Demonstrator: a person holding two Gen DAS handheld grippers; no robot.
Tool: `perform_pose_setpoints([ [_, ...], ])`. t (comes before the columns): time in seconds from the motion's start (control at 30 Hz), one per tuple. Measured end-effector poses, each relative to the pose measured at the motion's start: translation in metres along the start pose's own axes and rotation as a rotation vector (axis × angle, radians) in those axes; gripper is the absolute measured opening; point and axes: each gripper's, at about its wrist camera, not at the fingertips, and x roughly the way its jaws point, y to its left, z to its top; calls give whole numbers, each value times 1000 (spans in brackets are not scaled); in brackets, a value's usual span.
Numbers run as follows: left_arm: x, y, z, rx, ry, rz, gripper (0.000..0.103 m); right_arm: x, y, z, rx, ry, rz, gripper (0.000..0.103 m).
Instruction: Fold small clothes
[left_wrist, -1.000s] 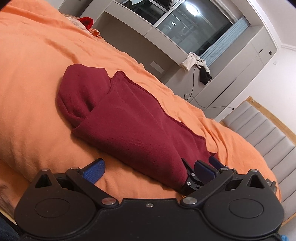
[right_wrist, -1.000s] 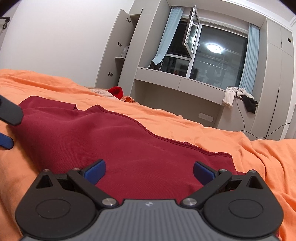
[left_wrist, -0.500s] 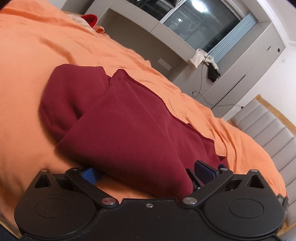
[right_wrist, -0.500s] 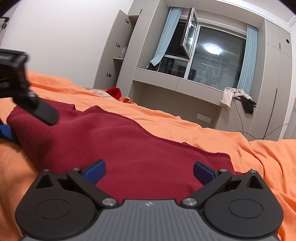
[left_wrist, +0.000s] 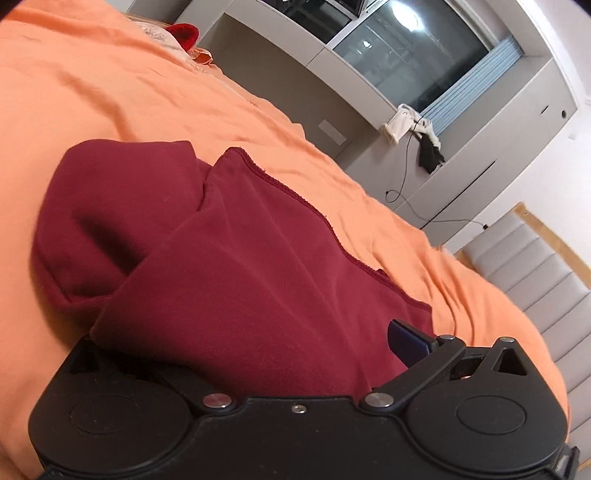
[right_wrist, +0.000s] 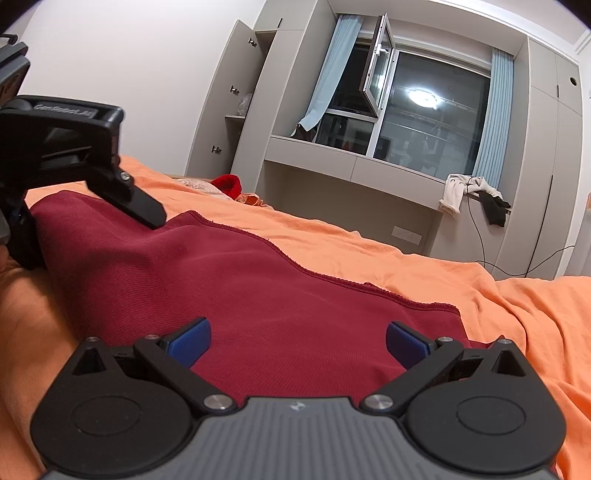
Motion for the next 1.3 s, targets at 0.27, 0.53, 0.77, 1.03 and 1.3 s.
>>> perform_pose_setpoints([
  [0.27, 1, -1, 2, 2, -3, -8, 102, 1, 1, -1, 1, -2, -8, 103],
  [0.53, -6, -1, 4, -8, -48, 15, 90, 0, 0, -1, 2, -2, -9, 103],
  [0.77, -7, 5, 7, -3, -77, 95, 58, 0, 0, -1, 1, -2, -8, 103],
  [1.03, -14, 5, 5, 18, -150, 85, 37, 1, -7, 9, 23, 54, 22, 103],
  [1.3, -6, 11, 8, -28, -140, 111, 44, -6, -30, 18, 70, 103, 92, 103],
])
